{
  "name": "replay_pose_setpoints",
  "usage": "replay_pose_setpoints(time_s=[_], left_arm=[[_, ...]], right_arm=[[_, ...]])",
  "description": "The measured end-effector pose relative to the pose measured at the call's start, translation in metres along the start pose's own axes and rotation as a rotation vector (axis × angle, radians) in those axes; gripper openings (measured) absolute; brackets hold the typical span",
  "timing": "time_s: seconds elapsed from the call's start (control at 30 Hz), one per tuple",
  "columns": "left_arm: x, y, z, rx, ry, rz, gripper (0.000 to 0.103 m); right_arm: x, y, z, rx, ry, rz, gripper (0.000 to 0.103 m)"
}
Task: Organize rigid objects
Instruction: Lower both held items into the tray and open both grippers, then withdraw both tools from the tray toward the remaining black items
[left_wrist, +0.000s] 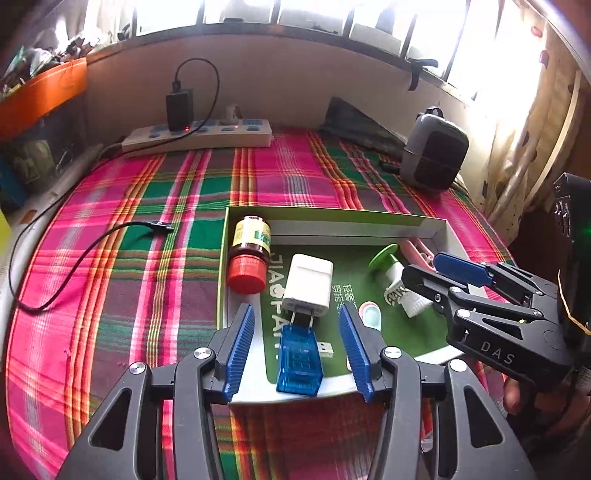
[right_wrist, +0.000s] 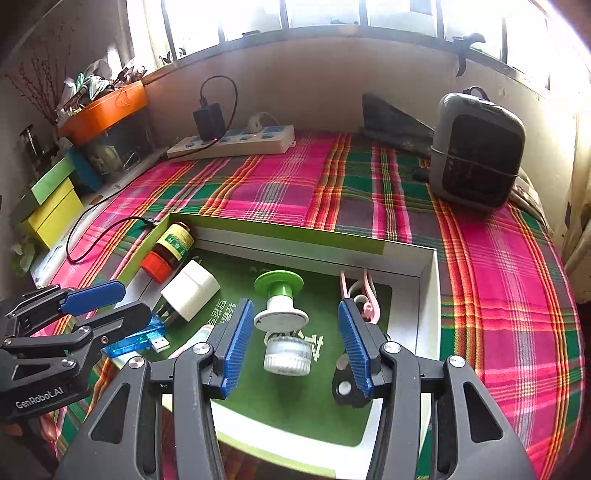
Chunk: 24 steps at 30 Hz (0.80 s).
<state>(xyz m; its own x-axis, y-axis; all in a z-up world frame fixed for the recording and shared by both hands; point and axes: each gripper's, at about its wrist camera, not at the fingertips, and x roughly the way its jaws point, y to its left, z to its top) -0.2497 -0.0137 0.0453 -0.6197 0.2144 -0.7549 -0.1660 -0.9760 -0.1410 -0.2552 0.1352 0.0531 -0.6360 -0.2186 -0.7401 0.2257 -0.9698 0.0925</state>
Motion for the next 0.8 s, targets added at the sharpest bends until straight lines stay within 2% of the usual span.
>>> replay_pose_setpoints(time_s=[0.07, 0.17, 0.33, 0.43, 0.8], left_arm=[[-0.007, -0.006, -0.003, 0.043, -0.02, 0.041, 0.048], [-0.013, -0.007, -0.007, 0.037, -0.02, 0.019, 0.048], [-0.021, -0.008, -0.015, 0.032, -0.028, 0.026, 0.048], [-0.027, -0.01, -0.018, 0.032, -0.035, 0.026, 0.048], [-0.046, -0.018, -0.037, 0.053, -0.064, 0.045, 0.048]], right_arm=[[-0.005, 0.001, -0.002, 0.0, -0.005, -0.002, 0.049], [-0.011, 0.002, -0.005, 0.005, -0.012, -0.004, 0.05], [-0.022, 0.003, -0.011, 0.009, -0.023, -0.002, 0.051], [-0.027, 0.003, -0.014, 0.012, -0.03, 0.0, 0.057], [-0.047, 0.002, -0.031, 0.035, -0.044, 0.003, 0.057]])
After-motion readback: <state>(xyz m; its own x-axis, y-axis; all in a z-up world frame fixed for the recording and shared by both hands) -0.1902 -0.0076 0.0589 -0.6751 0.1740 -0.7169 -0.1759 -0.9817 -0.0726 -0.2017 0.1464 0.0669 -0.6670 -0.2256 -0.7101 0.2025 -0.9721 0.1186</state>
